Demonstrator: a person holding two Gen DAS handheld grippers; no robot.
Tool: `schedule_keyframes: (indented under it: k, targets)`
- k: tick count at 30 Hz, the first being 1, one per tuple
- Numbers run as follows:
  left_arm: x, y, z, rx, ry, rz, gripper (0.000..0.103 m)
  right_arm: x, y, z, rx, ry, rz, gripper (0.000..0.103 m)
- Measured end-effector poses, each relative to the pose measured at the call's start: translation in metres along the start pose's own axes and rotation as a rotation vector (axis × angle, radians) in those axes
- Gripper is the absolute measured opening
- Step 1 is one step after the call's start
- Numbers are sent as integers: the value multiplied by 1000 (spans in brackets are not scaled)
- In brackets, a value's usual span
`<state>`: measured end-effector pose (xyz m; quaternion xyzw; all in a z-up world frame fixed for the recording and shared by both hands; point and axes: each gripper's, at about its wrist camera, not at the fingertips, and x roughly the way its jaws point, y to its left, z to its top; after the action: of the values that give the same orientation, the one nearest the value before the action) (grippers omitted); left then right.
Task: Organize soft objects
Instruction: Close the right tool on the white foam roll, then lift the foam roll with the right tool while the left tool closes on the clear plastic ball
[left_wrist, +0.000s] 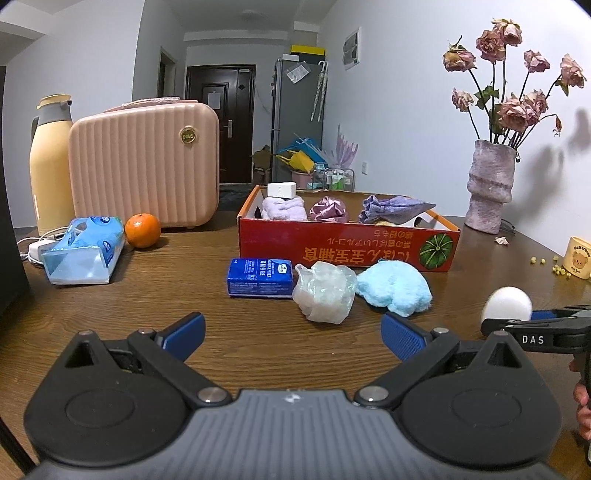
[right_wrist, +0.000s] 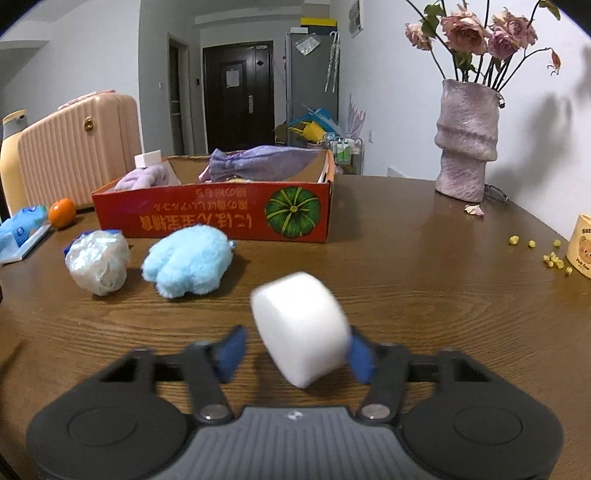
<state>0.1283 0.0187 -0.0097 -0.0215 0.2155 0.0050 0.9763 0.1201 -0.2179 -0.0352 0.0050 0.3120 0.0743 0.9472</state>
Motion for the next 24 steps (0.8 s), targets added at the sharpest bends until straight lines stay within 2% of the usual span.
schedule_keyframes:
  k: [1,6,19,24]
  targets:
    - [0,0,0,1,0,0,103,0,-1,0,4,3,5,36]
    - [1,0,-1,3,3,2,103,-8,-4,1,19,-46,26,32]
    - [15,-3,-1,7,44,-6,103,-14,-7,5,50,-123,7,32]
    - [28,-12,3,46,36,-4,103,-14,-9,7,65,-149,-7,32]
